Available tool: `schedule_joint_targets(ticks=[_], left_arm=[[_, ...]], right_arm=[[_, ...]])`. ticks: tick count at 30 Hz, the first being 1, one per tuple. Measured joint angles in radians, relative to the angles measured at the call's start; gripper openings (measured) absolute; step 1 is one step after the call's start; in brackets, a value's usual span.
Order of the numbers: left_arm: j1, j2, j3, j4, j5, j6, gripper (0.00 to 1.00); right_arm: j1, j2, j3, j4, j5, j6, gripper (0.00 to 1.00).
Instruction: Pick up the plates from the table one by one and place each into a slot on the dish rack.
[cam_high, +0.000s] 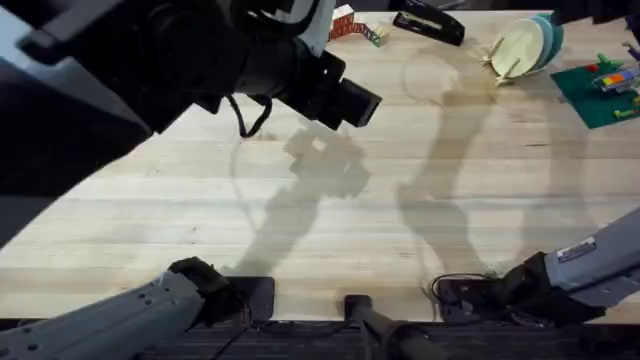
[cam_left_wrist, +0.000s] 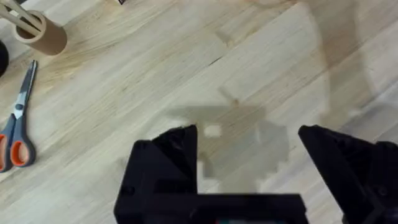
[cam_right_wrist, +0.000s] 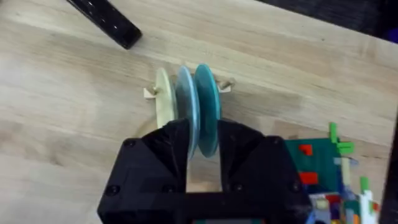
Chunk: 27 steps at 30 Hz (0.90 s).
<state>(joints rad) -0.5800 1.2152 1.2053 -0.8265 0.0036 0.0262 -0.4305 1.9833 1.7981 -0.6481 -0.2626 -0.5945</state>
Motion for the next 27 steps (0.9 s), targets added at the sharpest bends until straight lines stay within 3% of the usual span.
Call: schedule_joint_targets(ticks=[11, 12, 15, 16, 21, 27], left_arm=[[0.000, 0.000, 0.000, 0.000, -0.021, 0.000, 0.992], [0.000, 0.000, 0.000, 0.000, -0.025, 0.000, 0.993], [0.000, 0.000, 0.000, 0.000, -0.028, 0.000, 0.993], [0.000, 0.000, 0.000, 0.000, -0.028, 0.000, 0.993], [0.000, 0.000, 0.000, 0.000, -0.031, 0.000, 0.993], [0.000, 0.000, 0.000, 0.000, -0.050, 0.000, 0.994]], right_arm=[[0.000, -0.252, 0.001, -0.247, -0.005, 0.050, 0.453], [0.000, -0.270, 0.002, -0.272, -0.010, 0.070, 0.527], [0.007, -0.329, 0.002, -0.379, -0.024, 0.096, 0.949], [0.014, -0.348, 0.002, -0.412, -0.026, 0.102, 0.984], [0.082, -0.439, 0.002, -0.551, -0.034, 0.131, 0.995], [0.242, -0.518, 0.004, -0.727, -0.041, 0.174, 0.995]])
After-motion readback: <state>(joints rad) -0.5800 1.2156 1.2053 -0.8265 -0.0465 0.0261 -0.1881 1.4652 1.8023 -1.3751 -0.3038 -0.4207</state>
